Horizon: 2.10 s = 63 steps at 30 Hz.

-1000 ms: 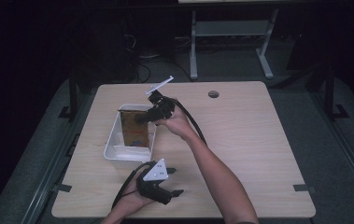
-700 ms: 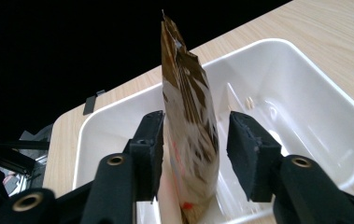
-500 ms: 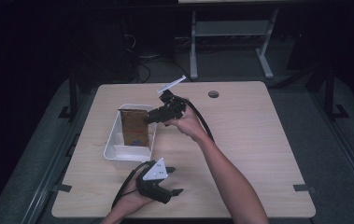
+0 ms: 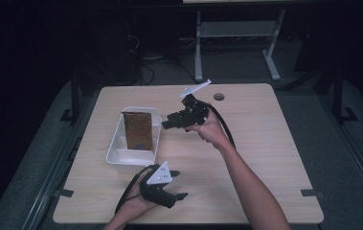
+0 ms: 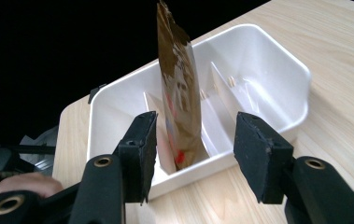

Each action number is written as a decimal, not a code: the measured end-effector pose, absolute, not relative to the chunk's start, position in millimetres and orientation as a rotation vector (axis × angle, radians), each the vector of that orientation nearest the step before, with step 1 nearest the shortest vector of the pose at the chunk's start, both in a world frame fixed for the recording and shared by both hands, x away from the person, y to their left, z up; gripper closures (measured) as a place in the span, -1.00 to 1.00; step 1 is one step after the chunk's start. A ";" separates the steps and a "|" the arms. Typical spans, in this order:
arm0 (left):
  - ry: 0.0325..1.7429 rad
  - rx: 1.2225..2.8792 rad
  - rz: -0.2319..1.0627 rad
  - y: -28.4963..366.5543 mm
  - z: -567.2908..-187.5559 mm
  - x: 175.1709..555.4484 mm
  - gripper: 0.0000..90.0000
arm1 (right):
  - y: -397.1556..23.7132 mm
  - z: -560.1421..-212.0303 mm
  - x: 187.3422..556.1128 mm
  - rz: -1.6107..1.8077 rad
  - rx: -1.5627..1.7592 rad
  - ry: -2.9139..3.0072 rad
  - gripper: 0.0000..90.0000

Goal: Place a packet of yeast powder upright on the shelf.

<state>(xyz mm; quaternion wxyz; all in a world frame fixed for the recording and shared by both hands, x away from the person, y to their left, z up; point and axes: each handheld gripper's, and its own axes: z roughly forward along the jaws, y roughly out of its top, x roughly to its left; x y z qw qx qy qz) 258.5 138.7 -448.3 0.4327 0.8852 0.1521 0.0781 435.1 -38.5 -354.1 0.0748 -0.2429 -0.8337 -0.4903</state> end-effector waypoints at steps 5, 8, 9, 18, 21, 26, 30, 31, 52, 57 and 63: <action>0.380 2.206 0.194 137.8 -448.6 258.4 -0.45 | -56.8 -355.9 430.2 -1.481 -0.756 -2.494 0.05; 0.380 2.206 0.192 137.2 -449.5 258.8 -0.46 | -68.8 -357.1 426.7 -1.493 -0.774 -2.486 0.04; 0.379 2.207 0.192 137.2 -449.6 259.1 -0.46 | -72.4 -357.7 425.8 -1.496 -0.777 -2.485 0.04; 0.384 2.205 0.187 136.8 -450.1 259.8 -0.46 | -100.1 -359.5 417.9 -1.510 -0.819 -2.484 0.02; 0.386 2.206 0.185 136.7 -450.4 259.9 -0.46 | -107.7 -360.0 415.1 -1.513 -0.828 -2.480 0.01; 0.385 2.209 0.186 136.5 -450.9 260.2 -0.46 | -117.1 -361.7 411.6 -1.494 -0.840 -2.479 -0.03; 0.388 2.207 0.187 136.6 -451.1 260.3 -0.46 | -124.7 -364.5 407.4 -1.495 -0.850 -2.475 -0.04; 0.388 2.208 0.188 136.5 -451.2 260.3 -0.46 | -126.8 -365.3 406.4 -1.497 -0.850 -2.474 -0.04; 0.392 2.205 0.188 138.5 -450.7 261.6 -0.46 | -176.8 -383.5 382.8 -1.498 -0.948 -2.428 -0.10; 0.396 2.203 0.194 138.3 -450.6 261.3 -0.47 | -187.6 -387.0 375.8 -1.489 -0.968 -2.437 -0.11; 0.398 2.204 0.191 138.0 -451.1 261.3 -0.47 | -198.3 -393.1 368.2 -1.478 -0.990 -2.436 -0.12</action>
